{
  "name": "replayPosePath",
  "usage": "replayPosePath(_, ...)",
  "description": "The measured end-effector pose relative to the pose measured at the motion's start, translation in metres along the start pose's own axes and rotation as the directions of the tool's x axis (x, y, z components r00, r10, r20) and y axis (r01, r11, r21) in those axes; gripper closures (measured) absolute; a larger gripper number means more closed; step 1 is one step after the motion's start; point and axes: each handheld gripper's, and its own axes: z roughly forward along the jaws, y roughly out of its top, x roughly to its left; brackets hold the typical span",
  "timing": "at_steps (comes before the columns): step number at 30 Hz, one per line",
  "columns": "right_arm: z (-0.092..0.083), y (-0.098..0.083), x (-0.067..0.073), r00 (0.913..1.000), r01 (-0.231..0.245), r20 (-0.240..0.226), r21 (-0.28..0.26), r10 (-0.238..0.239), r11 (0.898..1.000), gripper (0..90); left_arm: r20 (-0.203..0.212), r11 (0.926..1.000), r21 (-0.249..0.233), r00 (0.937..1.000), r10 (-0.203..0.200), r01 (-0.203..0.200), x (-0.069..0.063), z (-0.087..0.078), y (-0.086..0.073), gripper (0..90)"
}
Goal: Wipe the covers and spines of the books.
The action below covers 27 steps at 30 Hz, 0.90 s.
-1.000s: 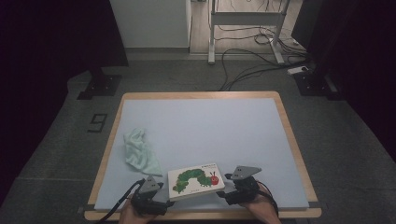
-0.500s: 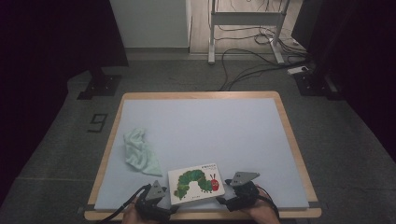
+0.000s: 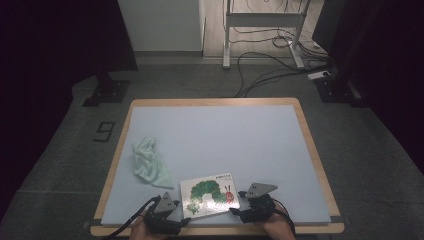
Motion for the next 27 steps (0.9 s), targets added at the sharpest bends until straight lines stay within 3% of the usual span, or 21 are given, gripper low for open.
replayPosePath(6, 0.003, 0.001, -0.002, 0.9997, 0.001, 0.026, -0.009, -0.001, 1.0, 36.2, 0.013, 0.9997, -0.002, 0.9996, -0.024, 0.024, 0.014, 0.004, 0.009, 36.2)
replayPosePath(12, 0.005, 0.005, -0.006, 0.9983, -0.007, 0.057, -0.005, 0.007, 1.0, 42.4, 0.006, 0.9999, 0.012, 1.0, -0.006, 0.006, 0.025, 0.009, 0.022, 43.4)
replayPosePath(18, 0.01, 0.012, -0.013, 0.9954, -0.023, 0.093, 0.005, 0.023, 1.0, 41.9, -0.009, 0.9998, 0.017, 0.9999, -0.011, 0.011, 0.04, 0.016, 0.034, 49.1)
replayPosePath(27, 0.017, 0.02, -0.035, 0.9915, -0.036, 0.125, -0.007, 0.036, 0.999, 42.2, -0.032, 0.9995, 0.03, 0.9995, 0.004, -0.003, 0.06, 0.03, 0.056, 50.7)
